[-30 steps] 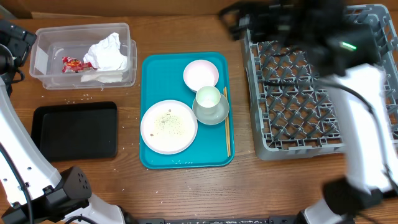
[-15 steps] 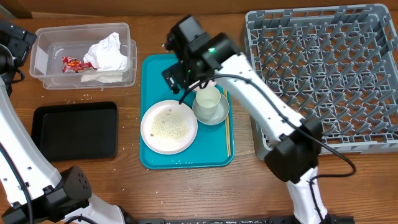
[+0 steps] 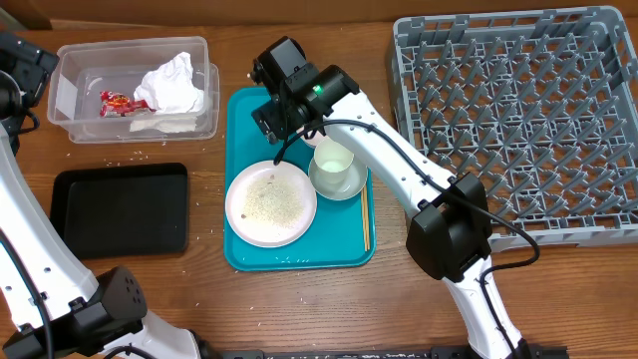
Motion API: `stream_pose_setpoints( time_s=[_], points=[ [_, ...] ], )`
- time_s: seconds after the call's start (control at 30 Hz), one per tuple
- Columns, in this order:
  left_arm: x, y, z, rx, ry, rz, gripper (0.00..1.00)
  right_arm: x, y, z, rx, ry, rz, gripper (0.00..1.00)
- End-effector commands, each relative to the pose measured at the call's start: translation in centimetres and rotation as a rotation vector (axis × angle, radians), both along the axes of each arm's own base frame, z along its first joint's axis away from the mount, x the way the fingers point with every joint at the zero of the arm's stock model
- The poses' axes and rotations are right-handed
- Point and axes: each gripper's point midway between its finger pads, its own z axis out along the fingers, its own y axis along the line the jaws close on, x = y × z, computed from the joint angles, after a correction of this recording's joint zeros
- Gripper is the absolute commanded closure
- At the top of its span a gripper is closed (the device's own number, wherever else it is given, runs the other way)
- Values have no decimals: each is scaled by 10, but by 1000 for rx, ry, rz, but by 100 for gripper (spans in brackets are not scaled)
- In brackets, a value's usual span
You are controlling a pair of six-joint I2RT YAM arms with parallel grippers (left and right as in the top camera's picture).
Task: Sort waste into correct bins and load items into the dishwasher
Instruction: 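Grasp the small pink bowl rim with the right gripper and lift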
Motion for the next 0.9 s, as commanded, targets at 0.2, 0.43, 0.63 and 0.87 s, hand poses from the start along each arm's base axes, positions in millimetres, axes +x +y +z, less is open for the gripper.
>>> stream_pose_setpoints(
  time_s=[0.2,0.43,0.63,0.87],
  points=[
    [1,2,-2,14,13,-6,0,4,-17,-51,-105,31,-67,26],
    [1,2,-2,14,13,-6,0,4,-24,-76,-150,60,-99,31],
    [1,2,-2,14,13,-6,0,0,-27,-98,-175,98,-112,34],
    [1,2,-2,14,13,-6,0,1,-26,-98,-170,97,-117,48]
  ],
)
